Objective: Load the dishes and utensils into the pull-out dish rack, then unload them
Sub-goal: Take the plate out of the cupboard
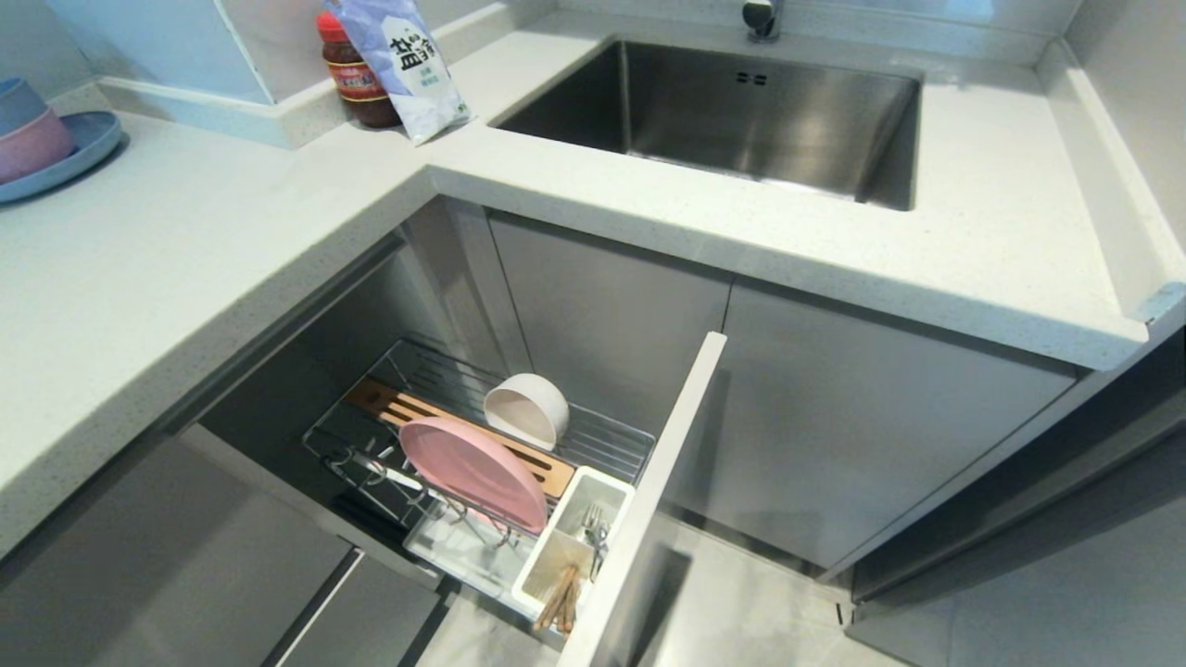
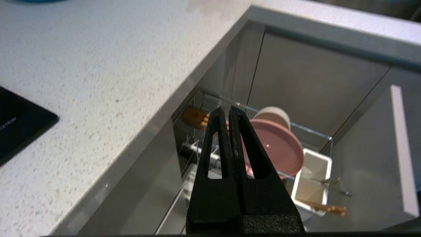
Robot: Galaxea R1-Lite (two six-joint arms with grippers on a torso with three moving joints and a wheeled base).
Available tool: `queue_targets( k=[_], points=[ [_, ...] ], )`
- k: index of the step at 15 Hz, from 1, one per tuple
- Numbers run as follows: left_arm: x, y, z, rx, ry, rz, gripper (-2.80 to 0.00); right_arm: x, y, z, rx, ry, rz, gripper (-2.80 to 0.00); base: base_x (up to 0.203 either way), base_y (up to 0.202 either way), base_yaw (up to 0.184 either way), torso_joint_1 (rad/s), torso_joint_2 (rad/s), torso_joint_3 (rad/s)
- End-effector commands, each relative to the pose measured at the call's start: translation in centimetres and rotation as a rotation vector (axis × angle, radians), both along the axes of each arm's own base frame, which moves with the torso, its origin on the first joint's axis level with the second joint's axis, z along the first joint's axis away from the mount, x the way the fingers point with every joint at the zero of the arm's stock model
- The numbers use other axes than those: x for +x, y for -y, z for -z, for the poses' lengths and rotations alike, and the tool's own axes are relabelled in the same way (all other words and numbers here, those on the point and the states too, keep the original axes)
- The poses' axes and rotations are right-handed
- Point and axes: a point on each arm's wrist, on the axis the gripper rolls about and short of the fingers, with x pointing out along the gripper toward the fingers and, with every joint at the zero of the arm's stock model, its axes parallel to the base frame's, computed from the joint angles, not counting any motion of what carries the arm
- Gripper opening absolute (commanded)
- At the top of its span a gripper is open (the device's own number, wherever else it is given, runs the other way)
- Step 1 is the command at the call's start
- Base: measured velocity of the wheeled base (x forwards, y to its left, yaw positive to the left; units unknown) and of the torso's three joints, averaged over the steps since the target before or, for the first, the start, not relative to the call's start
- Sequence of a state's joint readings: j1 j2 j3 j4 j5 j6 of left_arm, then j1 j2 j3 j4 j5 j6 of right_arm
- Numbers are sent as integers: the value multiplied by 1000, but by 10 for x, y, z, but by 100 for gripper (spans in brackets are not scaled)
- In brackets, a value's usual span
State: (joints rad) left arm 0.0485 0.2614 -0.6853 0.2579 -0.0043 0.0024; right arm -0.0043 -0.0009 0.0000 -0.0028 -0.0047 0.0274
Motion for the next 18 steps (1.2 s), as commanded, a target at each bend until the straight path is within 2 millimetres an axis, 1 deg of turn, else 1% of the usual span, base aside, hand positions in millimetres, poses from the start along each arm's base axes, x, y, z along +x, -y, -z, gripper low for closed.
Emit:
queue_targets(
  k=[1,2,3,6,7,8,9,10,12,14,16,18],
  points=[
    [4,0,12,7,-38,-2,-280,0,0,0,0,1,-1,-280,0,0,0,0,0,0],
    [8,0,19,17,-66,-3,-280,0,0,0,0,1,-1,-280,0,0,0,0,0,0],
    [7,-1,24,34,-69,1,-280,0,0,0,0,1,0,-280,0,0,0,0,0,0],
    [-7,-2,49,59,-79,32,-280,0,0,0,0,1,0,-280,0,0,0,0,0,0],
    [-7,-2,64,69,-84,41,-280,0,0,0,0,1,0,-280,0,0,0,0,0,0],
    [-4,-3,82,78,-98,44,-280,0,0,0,0,1,0,-280,0,0,0,0,0,0],
    [3,-3,95,82,-101,45,-280,0,0,0,0,1,0,-280,0,0,0,0,0,0],
    [10,-3,101,85,-55,43,-280,0,0,0,0,1,0,-280,0,0,0,0,0,0],
    [30,-3,128,97,-13,43,-280,0,0,0,0,1,0,-280,0,0,0,0,0,0],
    [39,-2,150,93,-26,54,-280,0,0,0,0,1,0,-280,0,0,0,0,0,0],
    [39,-2,162,74,-147,68,-280,0,0,0,0,1,0,-280,0,0,0,0,0,0],
    [40,-2,161,68,-137,69,-280,0,0,0,0,1,-1,-280,0,0,0,0,0,0]
  ],
)
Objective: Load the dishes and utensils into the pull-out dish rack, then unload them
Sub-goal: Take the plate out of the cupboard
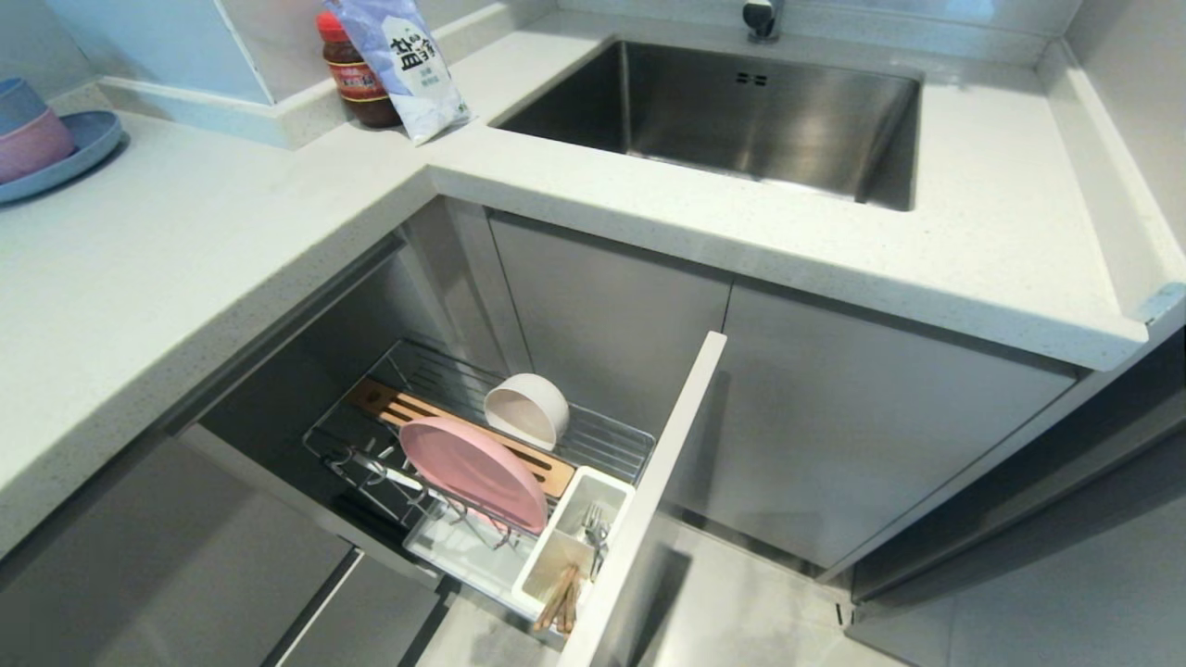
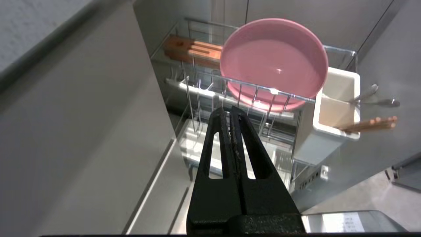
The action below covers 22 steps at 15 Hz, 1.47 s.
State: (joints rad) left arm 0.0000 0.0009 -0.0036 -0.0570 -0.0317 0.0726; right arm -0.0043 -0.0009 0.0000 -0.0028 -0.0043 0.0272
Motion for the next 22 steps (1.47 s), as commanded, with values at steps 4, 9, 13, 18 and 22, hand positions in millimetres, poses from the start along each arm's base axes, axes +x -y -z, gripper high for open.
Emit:
queue_targets(
  k=[4,9,13,18,22],
  points=[
    [2,0,8,-28,-31,-3,-280,0,0,0,0,1,1,-280,0,0,0,0,0,0],
    [2,0,8,-31,-30,-3,-280,0,0,0,0,1,1,-280,0,0,0,0,0,0],
    [1,0,0,-54,42,-5,-280,0,0,0,0,1,0,-280,0,0,0,0,0,0],
    [-34,0,-93,-58,350,14,-280,0,0,0,0,1,1,-280,0,0,0,0,0,0],
    [-39,1,-207,-62,443,55,-280,0,0,0,0,1,0,-280,0,0,0,0,0,0]
  ],
)
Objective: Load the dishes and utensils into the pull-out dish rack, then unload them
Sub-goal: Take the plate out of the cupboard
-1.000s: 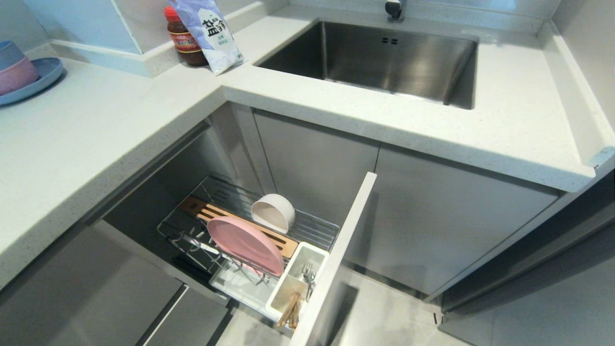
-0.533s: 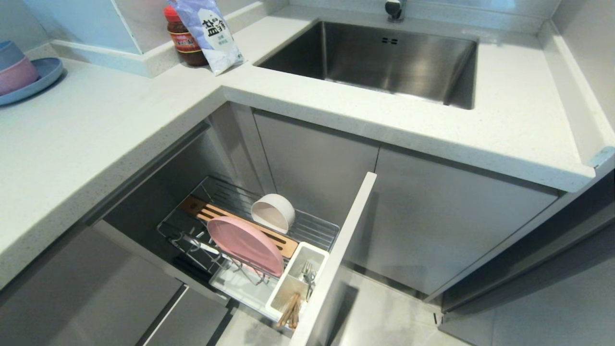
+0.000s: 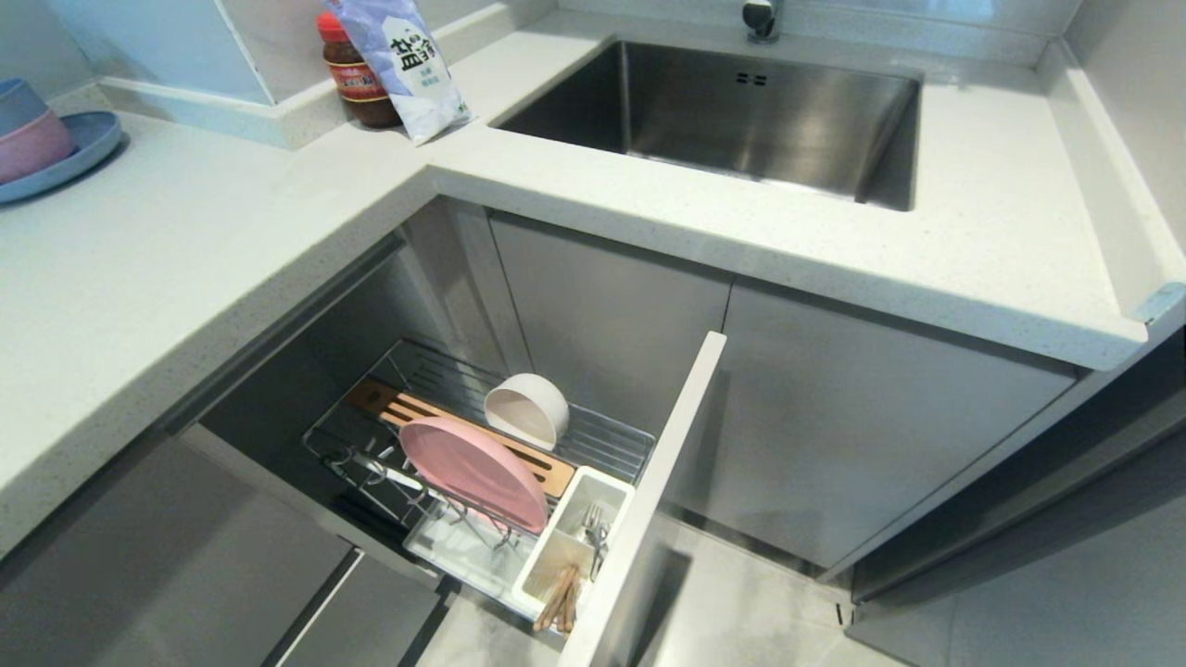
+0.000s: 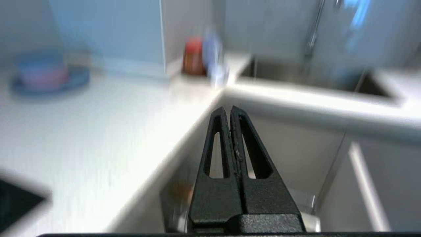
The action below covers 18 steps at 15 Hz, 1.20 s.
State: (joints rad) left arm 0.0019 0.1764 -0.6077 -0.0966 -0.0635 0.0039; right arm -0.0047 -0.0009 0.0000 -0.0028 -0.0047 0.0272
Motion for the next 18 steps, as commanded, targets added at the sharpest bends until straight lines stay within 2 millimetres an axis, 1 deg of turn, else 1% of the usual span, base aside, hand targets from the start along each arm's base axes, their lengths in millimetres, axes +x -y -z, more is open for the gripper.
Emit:
queue_targets(
  k=[1,2,3,4,5,6,7,8,10,11,13,14,15,17,18],
  points=[
    [25,1,-71,-18,5,27,-280,0,0,0,0,1,0,-280,0,0,0,0,0,0],
    [29,1,-101,-38,56,49,-280,0,0,0,0,1,0,-280,0,0,0,0,0,0],
    [37,1,-129,-66,92,75,-280,0,0,0,0,1,0,-280,0,0,0,0,0,0],
    [43,1,-152,-102,127,107,-280,0,0,0,0,1,0,-280,0,0,0,0,0,0],
    [59,1,-171,-156,130,144,-280,0,0,0,0,1,0,-280,0,0,0,0,0,0],
    [75,0,-186,-235,129,180,-280,0,0,0,0,1,0,-280,0,0,0,0,0,0],
    [93,-1,-196,-338,113,210,-280,0,0,0,0,1,-1,-280,0,0,0,0,0,0],
    [108,0,-201,-443,98,245,-280,0,0,0,0,1,0,-280,0,0,0,0,0,0],
    [135,8,-200,-593,35,286,-280,0,0,0,0,1,0,-280,0,0,0,0,0,0],
    [149,17,-197,-657,-15,300,-280,0,0,0,0,1,0,-280,0,0,0,0,0,0],
    [174,46,-188,-728,-135,318,-280,0,0,0,0,1,0,-280,0,0,0,0,0,0],
    [189,69,-179,-745,-211,295,-280,0,0,0,0,1,0,-280,0,0,0,0,0,0],
    [204,97,-166,-745,-291,248,-280,0,0,0,0,1,-1,-280,0,0,0,0,0,0],
    [217,142,-140,-706,-405,190,-280,0,0,0,0,1,0,-280,0,0,0,0,0,0],
    [223,159,-124,-671,-455,169,-280,0,0,0,0,1,0,-280,0,0,0,0,0,0]
  ],
)
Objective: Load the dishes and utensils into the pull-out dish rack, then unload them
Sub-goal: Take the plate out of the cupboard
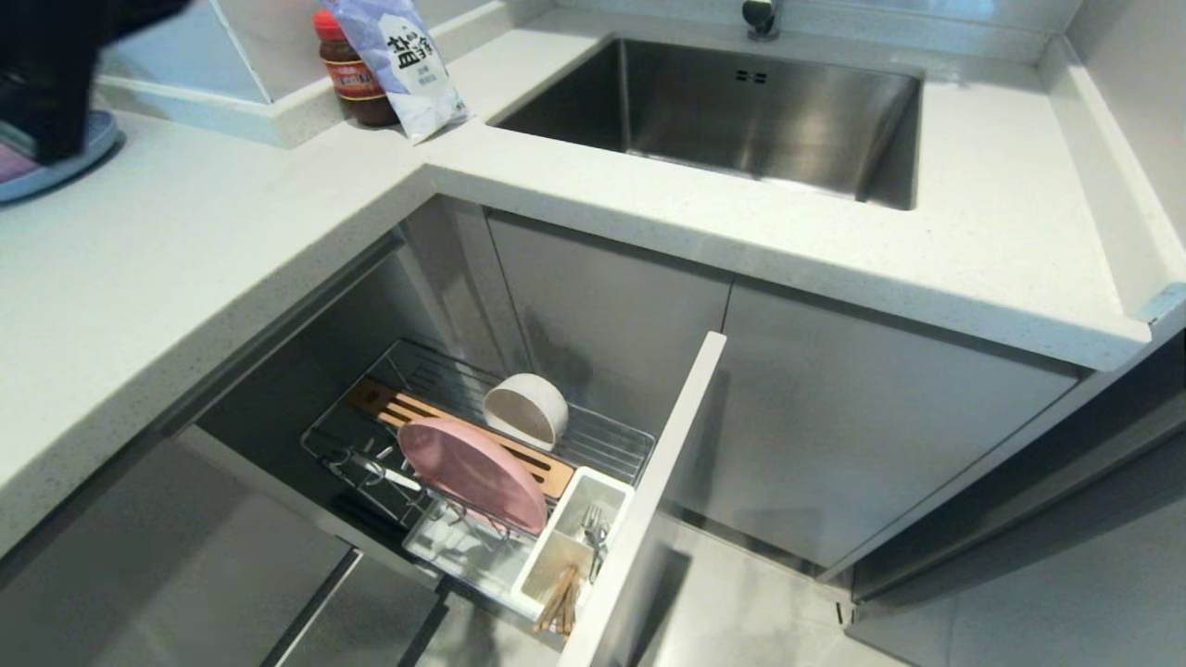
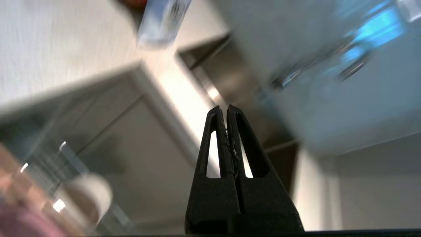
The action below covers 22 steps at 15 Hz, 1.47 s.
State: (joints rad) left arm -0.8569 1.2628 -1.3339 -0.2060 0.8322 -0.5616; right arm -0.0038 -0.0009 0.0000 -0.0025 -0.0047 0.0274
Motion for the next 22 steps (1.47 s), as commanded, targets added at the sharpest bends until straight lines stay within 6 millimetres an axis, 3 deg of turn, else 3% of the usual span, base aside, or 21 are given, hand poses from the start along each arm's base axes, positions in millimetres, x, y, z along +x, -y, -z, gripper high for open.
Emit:
queue_targets(
  k=[1,4,7,12,13,18,22],
  points=[
    [27,54,42,137,-147,-5,-280,0,0,0,0,1,1,-280,0,0,0,0,0,0],
    [40,72,83,219,-326,-90,-280,0,0,0,0,1,1,-280,0,0,0,0,0,0],
    [40,79,109,116,-429,-97,-280,0,0,0,0,1,1,-280,0,0,0,0,0,0],
    [35,77,157,76,-601,-157,-280,0,0,0,0,1,1,-280,0,0,0,0,0,0],
    [33,74,163,90,-630,-174,0,0,0,0,0,1,0,-280,0,0,0,0,0,0],
    [53,60,167,-26,-710,-195,0,0,0,0,0,1,-1,-280,0,0,0,0,0,0],
    [80,59,182,-107,-810,-183,0,0,0,0,0,1,0,-280,0,0,0,0,0,0]
  ],
)
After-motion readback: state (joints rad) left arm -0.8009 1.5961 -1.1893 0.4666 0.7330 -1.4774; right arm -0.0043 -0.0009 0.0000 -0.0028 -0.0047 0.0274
